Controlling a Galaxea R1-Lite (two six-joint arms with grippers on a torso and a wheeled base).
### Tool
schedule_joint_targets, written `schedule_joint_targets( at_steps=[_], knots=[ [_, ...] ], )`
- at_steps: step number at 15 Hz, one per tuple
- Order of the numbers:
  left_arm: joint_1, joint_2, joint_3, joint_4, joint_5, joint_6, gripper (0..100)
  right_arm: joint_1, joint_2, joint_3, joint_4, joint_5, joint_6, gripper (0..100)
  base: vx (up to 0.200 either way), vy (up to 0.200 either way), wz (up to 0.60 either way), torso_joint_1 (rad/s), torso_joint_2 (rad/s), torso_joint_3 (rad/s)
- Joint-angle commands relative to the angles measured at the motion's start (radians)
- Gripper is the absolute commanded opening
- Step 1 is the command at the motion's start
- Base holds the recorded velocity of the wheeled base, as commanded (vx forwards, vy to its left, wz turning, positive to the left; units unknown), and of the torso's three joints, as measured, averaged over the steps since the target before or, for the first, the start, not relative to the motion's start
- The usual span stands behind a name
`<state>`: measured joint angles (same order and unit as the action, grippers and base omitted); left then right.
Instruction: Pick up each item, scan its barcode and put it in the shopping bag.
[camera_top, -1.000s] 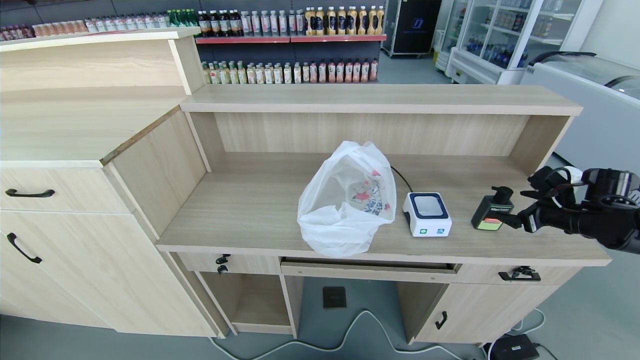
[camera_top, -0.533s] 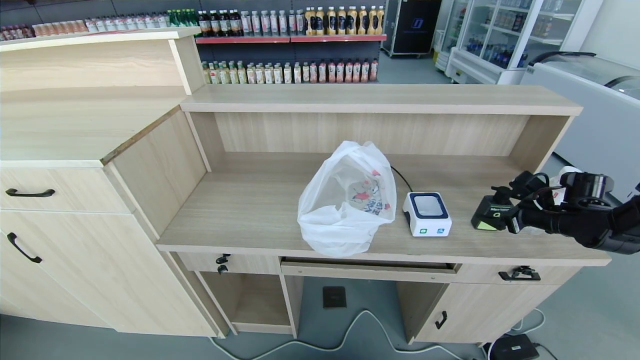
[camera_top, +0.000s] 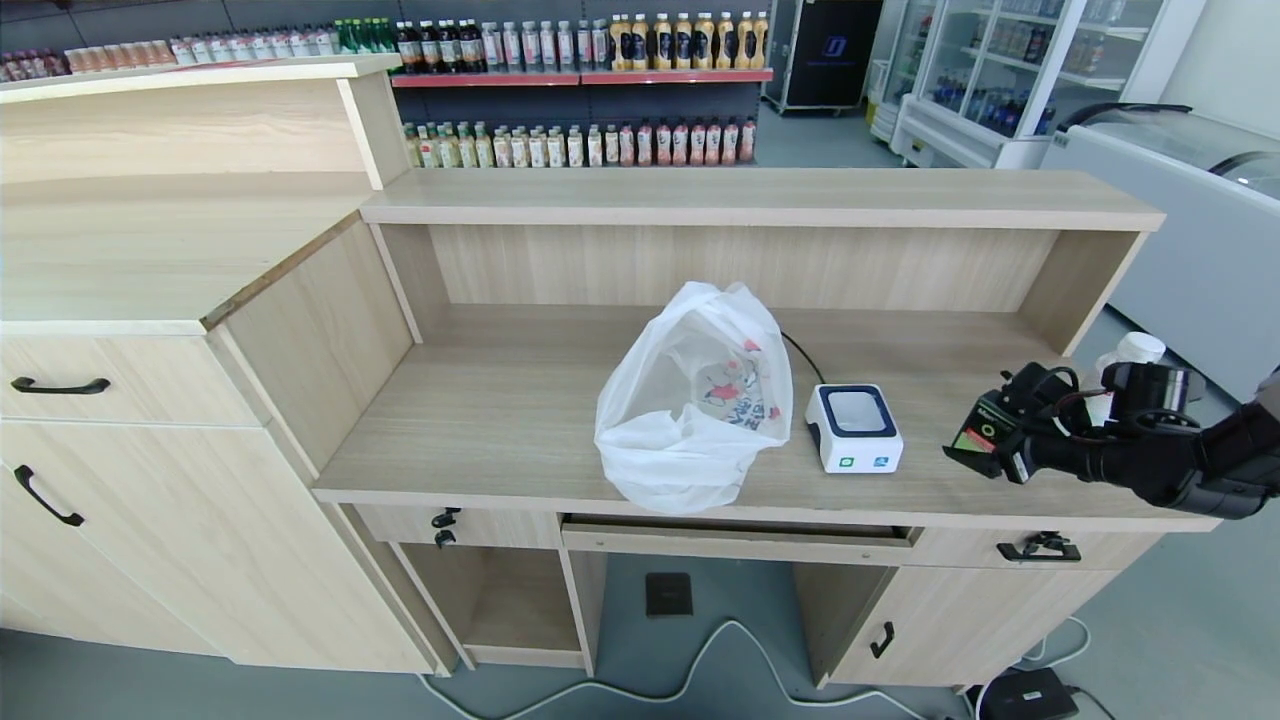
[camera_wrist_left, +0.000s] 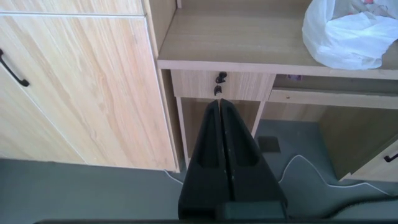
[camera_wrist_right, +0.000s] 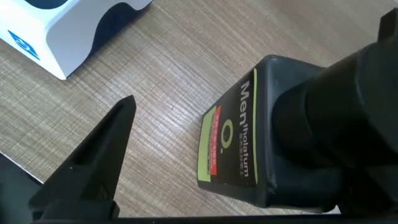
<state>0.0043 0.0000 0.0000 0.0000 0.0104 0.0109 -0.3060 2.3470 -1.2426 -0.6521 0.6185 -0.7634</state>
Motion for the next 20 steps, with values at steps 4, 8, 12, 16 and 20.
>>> schedule_joint_targets(
  at_steps=[4,8,12,16,20],
  knots=[
    [0.000,0.000,0.000,0.000,0.000,0.000,0,-0.004,-0.002,0.003,0.000,-0.003,-0.007,100,0.000,0.000,0.00,0.000,0.00,0.000],
    [0.000,0.000,0.000,0.000,0.000,0.000,0,-0.007,-0.002,0.015,0.000,-0.003,-0.013,100,0.000,0.000,0.00,0.000,0.00,0.000],
    [0.000,0.000,0.000,0.000,0.000,0.000,0,-0.005,-0.002,0.018,0.002,0.003,-0.014,0,0.000,0.000,0.00,0.000,0.00,0.000],
    [0.000,0.000,0.000,0.000,0.000,0.000,0,-0.004,-0.011,0.014,-0.003,-0.016,-0.043,0,0.000,0.000,0.00,0.000,0.00,0.000],
    [0.000,0.000,0.000,0.000,0.000,0.000,0,-0.009,-0.054,0.045,-0.043,-0.006,-0.105,0,0.000,0.000,0.00,0.000,0.00,0.000]
  ],
)
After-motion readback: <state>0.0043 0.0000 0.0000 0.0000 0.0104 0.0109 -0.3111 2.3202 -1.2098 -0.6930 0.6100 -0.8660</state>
